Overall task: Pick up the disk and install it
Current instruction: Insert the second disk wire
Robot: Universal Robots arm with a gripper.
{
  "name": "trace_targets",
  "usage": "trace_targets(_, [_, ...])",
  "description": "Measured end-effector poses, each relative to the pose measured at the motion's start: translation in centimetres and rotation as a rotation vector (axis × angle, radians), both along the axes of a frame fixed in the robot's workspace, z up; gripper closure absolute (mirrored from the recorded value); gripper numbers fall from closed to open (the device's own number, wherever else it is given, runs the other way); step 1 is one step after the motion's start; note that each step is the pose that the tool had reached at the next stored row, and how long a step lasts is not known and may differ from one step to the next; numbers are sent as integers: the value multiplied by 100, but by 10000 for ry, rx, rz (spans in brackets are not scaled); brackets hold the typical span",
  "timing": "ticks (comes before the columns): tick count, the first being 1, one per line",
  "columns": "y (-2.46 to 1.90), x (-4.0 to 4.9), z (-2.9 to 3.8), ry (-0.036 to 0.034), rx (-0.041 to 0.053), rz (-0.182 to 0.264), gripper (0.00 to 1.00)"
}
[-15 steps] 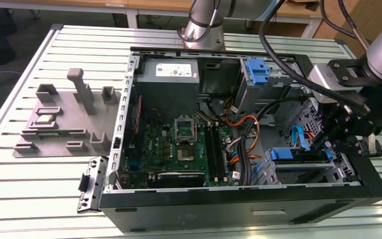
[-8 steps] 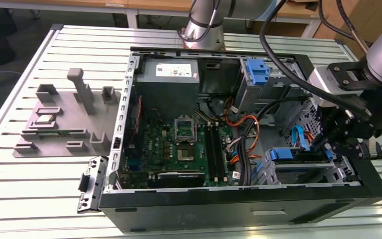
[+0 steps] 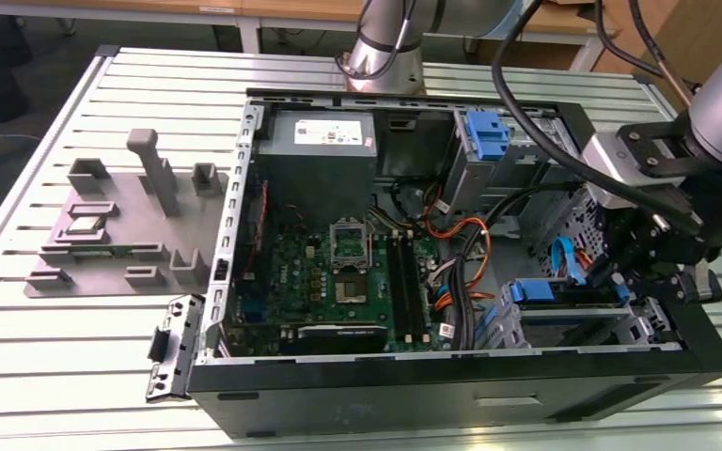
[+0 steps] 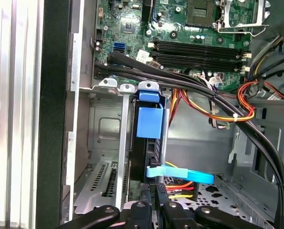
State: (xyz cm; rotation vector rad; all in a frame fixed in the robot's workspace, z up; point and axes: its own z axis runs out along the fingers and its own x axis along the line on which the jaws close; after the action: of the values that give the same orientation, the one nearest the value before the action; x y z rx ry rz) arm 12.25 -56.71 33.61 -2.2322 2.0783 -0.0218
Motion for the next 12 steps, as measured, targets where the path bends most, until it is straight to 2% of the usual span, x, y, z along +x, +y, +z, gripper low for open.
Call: trace_targets(12, [0, -9, -29, 0, -3, 482, 84])
